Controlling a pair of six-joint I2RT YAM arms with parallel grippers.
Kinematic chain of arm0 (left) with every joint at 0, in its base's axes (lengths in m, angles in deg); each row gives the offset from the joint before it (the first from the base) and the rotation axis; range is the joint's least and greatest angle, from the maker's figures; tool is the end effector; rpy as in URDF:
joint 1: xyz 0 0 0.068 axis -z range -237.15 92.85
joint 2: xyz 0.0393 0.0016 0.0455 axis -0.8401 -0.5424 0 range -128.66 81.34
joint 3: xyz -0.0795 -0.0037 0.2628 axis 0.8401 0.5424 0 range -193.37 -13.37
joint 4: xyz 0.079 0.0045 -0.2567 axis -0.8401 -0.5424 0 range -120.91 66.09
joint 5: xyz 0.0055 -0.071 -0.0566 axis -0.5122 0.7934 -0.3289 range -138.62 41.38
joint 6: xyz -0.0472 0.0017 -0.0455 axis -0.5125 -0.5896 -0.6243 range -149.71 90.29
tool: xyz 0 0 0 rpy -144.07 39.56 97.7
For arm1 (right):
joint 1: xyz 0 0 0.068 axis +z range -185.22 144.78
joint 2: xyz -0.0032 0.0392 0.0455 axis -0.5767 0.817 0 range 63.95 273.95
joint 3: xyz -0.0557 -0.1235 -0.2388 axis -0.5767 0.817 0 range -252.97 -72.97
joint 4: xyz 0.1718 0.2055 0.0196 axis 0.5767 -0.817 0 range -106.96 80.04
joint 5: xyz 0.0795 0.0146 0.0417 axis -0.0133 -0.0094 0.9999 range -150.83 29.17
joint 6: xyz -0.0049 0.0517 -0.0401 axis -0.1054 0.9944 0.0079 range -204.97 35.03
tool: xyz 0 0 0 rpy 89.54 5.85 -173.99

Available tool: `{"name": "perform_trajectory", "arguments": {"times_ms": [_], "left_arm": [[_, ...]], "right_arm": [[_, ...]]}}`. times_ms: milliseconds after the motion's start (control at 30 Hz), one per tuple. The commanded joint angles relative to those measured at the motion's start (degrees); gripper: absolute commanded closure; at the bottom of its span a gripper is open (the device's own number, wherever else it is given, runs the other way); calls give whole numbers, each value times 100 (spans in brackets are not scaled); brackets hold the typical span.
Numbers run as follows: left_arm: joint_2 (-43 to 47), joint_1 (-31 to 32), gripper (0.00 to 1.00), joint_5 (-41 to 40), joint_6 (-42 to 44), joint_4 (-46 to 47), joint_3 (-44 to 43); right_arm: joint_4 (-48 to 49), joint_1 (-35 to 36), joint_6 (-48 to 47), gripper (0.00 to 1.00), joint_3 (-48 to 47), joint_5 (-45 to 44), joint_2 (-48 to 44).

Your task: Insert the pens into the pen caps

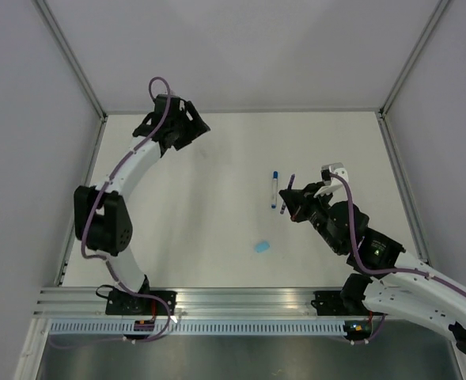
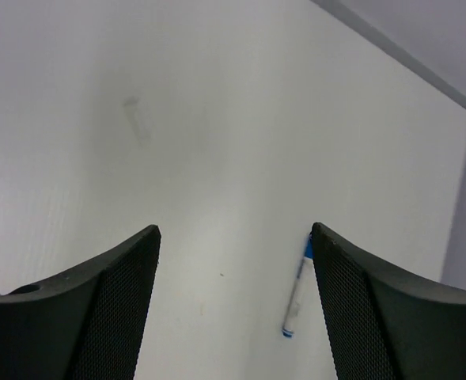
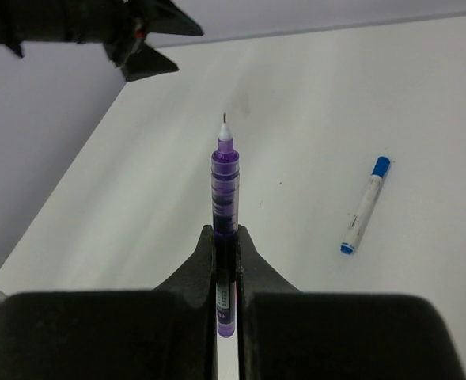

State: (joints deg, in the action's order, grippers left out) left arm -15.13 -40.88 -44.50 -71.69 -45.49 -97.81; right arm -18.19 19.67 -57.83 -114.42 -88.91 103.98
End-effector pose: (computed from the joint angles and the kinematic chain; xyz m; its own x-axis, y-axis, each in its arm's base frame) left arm 0.3964 -0.1196 0.3142 -0.6203 -0.5139 -0.5926 -0.1050 0.8031 -0.5865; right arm 0.1270 0.1383 0.3364 -0.2675 0.3194 -0.9091 -0.3720 0.8361 0.4031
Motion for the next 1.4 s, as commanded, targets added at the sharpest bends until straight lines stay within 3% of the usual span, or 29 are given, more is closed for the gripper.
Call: {"name": "perform_trajectory", "arguments": {"times_ms": [0,100,233,333,833,1367], "left_arm": [[-1056,-1,20,-1140,22,-1427,-1151],[-2005,-19,20,-1703,101,-1673,-2127],[-2991,-115,22,-1757,172,-1840,-3294],[-3483,-133,25,-2011,190,-1964,-3665],[-4398,-116,32,-1256,-127,-1691,-3615],[-4618,-72,51,-1537,356,-2368,-3667]], "right_arm": [[5,13,-103,100,-4,548,-65],[120,12,-95,100,128,549,-31],[120,4,-129,100,120,540,198],[155,4,-129,100,111,557,294],[129,13,-77,100,146,566,58],[76,13,46,100,146,865,-320]]}}
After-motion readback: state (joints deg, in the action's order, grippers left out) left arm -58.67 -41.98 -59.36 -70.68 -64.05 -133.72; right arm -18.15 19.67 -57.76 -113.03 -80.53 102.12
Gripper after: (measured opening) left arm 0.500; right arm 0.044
